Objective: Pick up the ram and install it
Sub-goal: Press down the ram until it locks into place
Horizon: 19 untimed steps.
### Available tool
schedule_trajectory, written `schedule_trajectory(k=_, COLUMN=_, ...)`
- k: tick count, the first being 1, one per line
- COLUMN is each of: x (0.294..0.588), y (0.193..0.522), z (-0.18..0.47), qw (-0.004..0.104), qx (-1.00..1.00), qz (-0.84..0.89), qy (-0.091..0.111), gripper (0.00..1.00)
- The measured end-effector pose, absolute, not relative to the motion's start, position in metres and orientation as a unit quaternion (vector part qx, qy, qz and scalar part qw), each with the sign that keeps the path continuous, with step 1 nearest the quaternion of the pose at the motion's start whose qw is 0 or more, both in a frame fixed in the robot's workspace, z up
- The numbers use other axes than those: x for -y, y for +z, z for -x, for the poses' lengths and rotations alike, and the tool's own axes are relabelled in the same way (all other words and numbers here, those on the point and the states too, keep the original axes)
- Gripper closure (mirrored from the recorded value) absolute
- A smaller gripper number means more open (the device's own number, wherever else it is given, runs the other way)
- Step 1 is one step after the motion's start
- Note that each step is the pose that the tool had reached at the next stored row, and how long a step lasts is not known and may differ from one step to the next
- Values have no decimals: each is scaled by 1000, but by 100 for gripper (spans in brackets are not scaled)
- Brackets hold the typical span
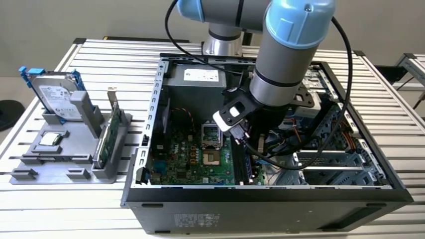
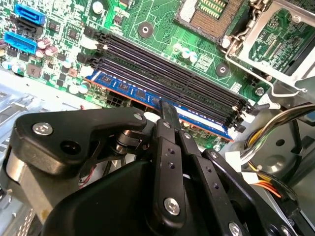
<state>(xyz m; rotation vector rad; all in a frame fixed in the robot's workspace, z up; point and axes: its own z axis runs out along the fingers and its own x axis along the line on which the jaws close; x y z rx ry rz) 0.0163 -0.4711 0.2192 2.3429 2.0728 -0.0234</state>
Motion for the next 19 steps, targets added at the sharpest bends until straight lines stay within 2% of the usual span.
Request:
schedule_trajectory(k=4, x=471, y=224, z=-16, qw=5, qx=-663, qz=-749, qy=-6, gripper=100)
schedule_trajectory(k=14, x=471, y=268, z=-16, qw=6, qx=-663, qz=-749, qy=-8, gripper=100)
schedule_trajectory(k=19, x=471, y=279, z=-16, qw=5, qx=-663, qz=-749, qy=-9, gripper=100)
